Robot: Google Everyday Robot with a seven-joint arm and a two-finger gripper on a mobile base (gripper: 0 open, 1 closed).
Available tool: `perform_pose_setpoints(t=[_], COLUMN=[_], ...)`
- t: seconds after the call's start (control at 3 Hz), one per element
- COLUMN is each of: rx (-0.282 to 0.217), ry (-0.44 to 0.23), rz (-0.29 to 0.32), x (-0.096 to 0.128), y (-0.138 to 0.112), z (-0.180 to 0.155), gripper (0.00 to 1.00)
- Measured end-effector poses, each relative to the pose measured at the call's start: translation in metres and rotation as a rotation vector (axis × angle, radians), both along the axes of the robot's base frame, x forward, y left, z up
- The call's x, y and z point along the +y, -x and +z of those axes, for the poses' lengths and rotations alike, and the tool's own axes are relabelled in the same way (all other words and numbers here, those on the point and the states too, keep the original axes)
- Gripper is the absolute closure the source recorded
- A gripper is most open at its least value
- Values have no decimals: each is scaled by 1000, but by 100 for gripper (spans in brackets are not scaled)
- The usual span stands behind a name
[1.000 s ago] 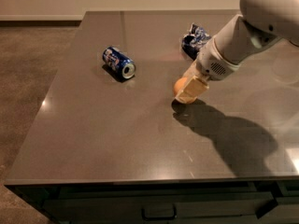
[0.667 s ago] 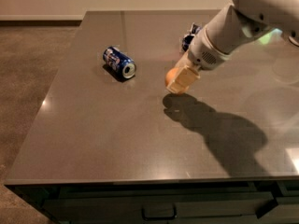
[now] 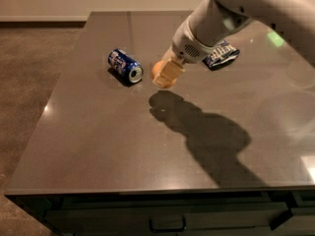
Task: Move orange near pepsi can
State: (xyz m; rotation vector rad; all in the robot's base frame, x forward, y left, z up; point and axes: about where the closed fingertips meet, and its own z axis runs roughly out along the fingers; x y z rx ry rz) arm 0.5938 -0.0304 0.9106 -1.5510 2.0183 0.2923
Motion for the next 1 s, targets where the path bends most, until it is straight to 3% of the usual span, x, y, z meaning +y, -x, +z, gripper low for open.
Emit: perform_pose_setpoints(t=[1.0], rx=[7], ry=[-4], rz=[-38], x=[27], y=[-46], z=[-28], gripper=[100])
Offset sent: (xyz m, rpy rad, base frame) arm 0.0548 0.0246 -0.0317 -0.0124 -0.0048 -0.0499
